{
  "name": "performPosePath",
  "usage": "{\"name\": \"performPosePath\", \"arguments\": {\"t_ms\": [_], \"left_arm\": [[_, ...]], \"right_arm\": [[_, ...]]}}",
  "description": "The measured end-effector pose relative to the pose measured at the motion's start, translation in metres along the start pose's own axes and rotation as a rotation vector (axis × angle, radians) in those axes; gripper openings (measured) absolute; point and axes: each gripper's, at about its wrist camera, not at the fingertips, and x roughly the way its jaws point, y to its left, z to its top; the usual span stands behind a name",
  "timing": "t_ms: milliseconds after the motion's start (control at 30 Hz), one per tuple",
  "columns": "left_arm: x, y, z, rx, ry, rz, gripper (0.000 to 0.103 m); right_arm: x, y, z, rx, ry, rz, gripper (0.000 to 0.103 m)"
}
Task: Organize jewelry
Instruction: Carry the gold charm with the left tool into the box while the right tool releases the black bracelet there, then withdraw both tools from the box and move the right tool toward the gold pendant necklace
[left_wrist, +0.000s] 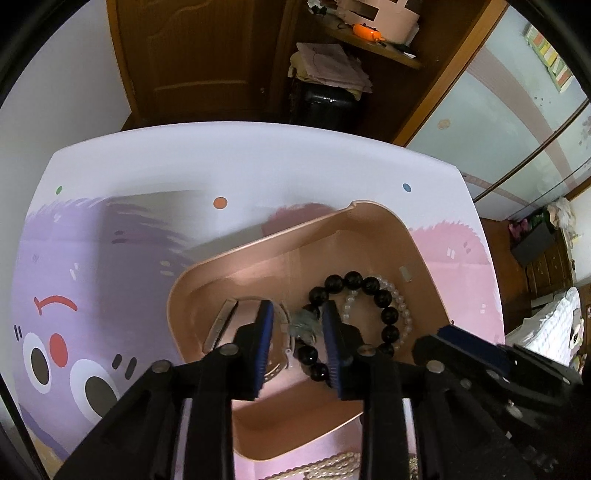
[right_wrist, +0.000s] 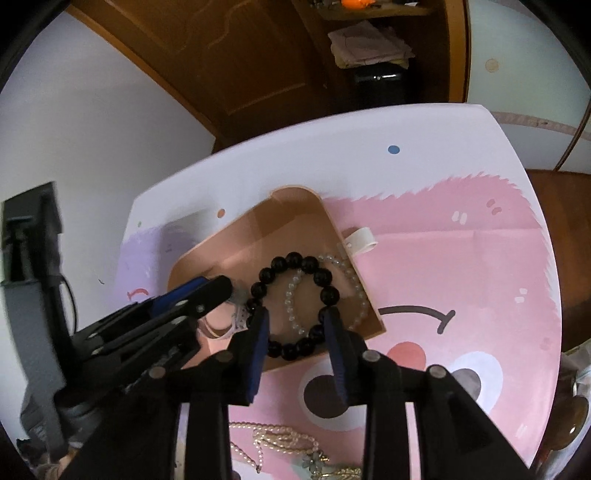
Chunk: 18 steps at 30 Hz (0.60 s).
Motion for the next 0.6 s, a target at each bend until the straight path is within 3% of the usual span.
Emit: {"name": "performPosePath", "arguments": {"t_ms": [267,600], "left_arm": [[-0.013,-0.002,-0.005,0.011,-0.023,0.015,0.047],[-0.056,-0.003,-0.04,0.086,-0.083,0.059,0.05]], "right_arm": [[-0.019,-0.009,-0.02,0.007,-0.032,0.019,0.031],[-0.037,-0.01,-0.061,-0.031,-0.036,-0.002,0.031]]}}
